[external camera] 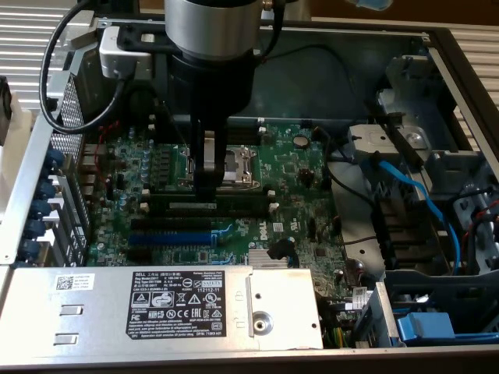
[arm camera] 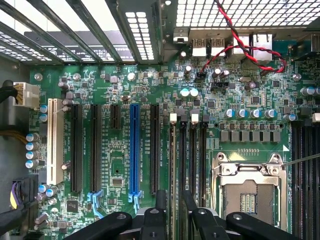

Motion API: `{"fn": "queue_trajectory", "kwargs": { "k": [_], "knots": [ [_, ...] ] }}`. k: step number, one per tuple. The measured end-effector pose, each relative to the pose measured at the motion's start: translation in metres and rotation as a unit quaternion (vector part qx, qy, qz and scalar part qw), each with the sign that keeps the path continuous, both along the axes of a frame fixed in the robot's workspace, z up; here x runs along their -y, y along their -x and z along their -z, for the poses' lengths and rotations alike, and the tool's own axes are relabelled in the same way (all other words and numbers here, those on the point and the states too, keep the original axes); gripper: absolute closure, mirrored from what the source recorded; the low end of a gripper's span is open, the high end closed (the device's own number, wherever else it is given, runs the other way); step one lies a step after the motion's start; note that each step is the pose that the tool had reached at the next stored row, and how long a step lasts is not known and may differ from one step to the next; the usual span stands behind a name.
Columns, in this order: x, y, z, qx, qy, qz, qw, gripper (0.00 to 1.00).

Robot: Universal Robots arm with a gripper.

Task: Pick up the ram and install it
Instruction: 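Insert the ram into the slot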

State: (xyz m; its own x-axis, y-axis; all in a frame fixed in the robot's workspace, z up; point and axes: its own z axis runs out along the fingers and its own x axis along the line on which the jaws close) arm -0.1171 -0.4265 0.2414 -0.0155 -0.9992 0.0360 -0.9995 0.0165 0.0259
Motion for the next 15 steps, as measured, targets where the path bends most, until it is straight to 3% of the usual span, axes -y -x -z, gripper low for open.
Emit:
{"fn": "queue_trajectory", "kwargs": {
  "k": [6, 8, 10, 15],
  "knots": [
    [0.0, 0.0, 0.0, 0.0, 0.0, 0.0, 1.0, 0.73],
    [0.0, 0.0, 0.0, 0.0, 0.0, 0.0, 1.0, 0.76],
    [0.0, 0.0, 0.0, 0.0, 0.0, 0.0, 1.0, 0.88],
    [0.0, 0.0, 0.0, 0.0, 0.0, 0.0, 1.0, 0.9]
  ]
}}
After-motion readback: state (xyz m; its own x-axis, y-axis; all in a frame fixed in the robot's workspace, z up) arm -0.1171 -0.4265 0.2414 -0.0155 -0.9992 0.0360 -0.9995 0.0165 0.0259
